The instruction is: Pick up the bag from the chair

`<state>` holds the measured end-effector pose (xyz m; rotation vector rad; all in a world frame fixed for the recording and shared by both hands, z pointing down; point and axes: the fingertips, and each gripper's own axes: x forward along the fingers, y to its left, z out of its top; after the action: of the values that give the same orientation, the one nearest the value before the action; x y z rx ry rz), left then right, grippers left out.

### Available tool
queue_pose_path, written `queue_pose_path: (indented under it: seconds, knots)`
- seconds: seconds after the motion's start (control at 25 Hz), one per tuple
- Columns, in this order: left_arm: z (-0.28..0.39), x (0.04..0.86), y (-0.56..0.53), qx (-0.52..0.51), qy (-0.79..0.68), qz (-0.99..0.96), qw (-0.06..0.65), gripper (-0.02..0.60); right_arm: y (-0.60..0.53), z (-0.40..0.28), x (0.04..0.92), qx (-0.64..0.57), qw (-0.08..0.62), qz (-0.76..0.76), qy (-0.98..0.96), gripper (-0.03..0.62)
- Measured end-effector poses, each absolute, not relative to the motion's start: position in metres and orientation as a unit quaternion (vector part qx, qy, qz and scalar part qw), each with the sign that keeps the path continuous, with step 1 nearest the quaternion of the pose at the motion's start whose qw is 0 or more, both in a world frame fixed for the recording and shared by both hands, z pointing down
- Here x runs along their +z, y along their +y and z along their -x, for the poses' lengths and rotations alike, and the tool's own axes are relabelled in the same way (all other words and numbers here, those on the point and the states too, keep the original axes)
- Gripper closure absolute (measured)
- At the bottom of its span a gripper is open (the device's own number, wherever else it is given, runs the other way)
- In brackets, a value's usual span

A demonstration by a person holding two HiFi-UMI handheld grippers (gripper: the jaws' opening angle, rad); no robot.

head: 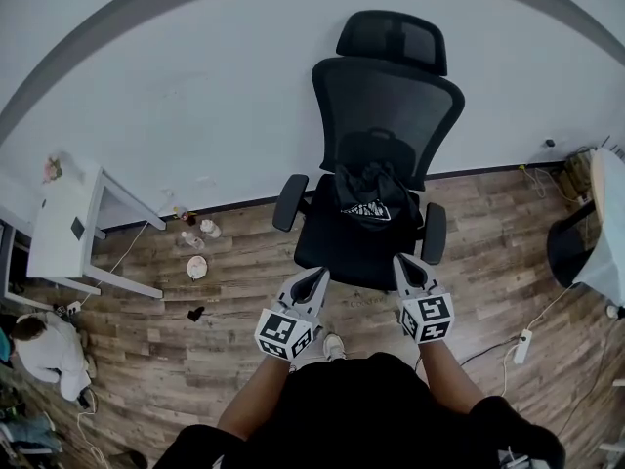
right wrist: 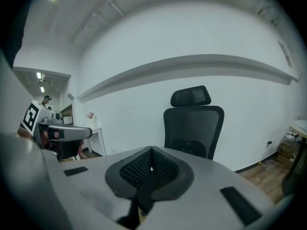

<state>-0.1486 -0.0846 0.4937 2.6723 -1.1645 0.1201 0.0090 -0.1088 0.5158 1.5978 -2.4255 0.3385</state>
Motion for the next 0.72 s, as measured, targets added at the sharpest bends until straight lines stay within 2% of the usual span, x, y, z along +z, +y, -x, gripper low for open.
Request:
queue_pose_path:
  seconds: [0.32, 0.72]
  knots:
    - [0.153, 0.494, -0.111, 0.037, -0.379, -0.917, 0.116, 0.560, -0.131, 0.001, 0.517, 0.113, 0.117, -0.553, -0.817, 0.572]
    - [0.129, 0.513, -0.165, 0.048, -0.370, -0.918, 0.133, 0.560, -0.174, -0.028, 0.535, 0.125, 0.128, -0.562, -0.808, 0.572]
